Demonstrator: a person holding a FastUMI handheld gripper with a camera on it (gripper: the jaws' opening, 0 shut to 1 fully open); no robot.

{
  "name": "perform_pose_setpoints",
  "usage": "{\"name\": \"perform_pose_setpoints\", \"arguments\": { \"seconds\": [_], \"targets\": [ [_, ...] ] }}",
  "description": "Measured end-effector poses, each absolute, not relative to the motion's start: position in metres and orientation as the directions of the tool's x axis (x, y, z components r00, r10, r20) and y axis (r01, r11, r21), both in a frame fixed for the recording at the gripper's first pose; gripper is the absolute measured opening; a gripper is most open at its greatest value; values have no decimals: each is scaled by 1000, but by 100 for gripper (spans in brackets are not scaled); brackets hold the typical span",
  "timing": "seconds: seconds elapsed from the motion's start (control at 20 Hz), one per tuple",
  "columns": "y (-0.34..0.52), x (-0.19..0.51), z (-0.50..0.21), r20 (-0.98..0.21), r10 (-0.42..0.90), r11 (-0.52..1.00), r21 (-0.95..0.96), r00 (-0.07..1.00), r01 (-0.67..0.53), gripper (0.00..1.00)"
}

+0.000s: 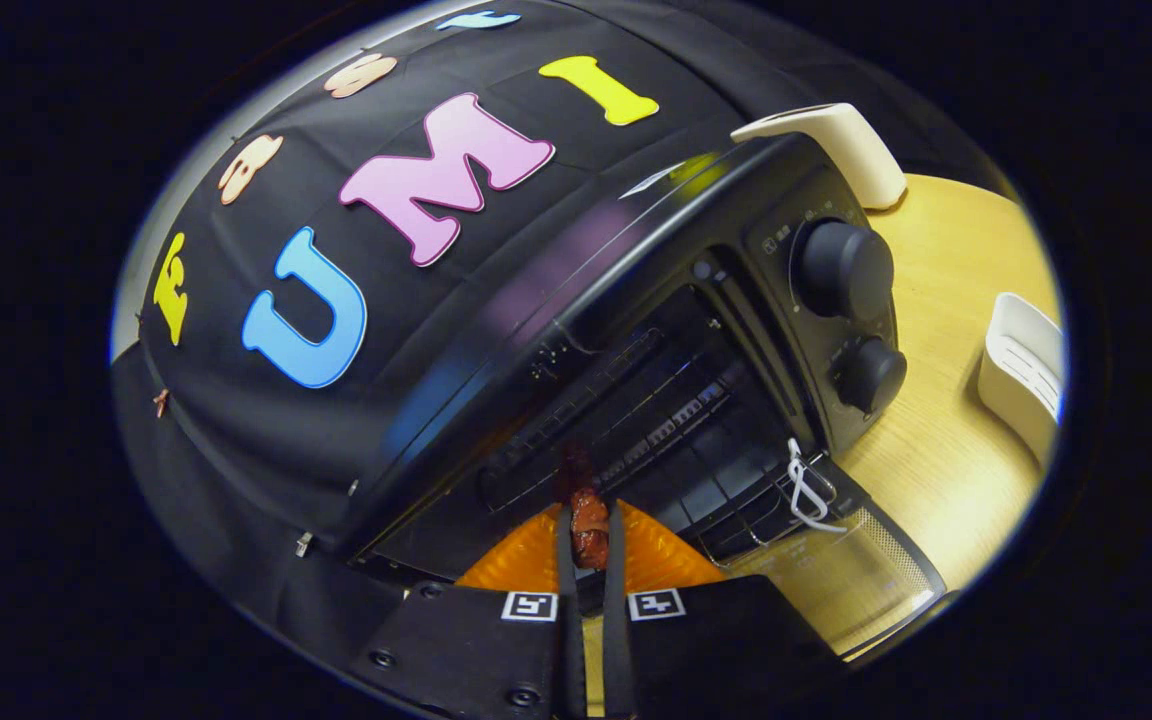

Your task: Open the toaster oven, put the food inside, and close the toaster oven door.

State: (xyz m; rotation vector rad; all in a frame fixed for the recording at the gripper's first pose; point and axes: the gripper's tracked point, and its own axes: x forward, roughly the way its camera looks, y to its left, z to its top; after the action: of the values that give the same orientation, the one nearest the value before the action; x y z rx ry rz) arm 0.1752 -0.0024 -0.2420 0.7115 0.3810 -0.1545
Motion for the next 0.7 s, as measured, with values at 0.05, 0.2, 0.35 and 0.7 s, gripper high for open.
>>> {"name": "perform_pose_setpoints", "arguments": {
  "seconds": [0.05, 0.2, 0.35, 0.7],
  "targets": [
    [-3, 175, -242, -392, -23, 760, 591, 920, 271, 14],
    [-11, 169, -242, -391, -83, 827, 487, 917, 282, 22],
    [-12, 161, -245, -400, -88, 856, 439, 912, 275, 60],
    [-16, 123, -229, -424, -108, 908, 327, 899, 263, 98]
  ]
}}
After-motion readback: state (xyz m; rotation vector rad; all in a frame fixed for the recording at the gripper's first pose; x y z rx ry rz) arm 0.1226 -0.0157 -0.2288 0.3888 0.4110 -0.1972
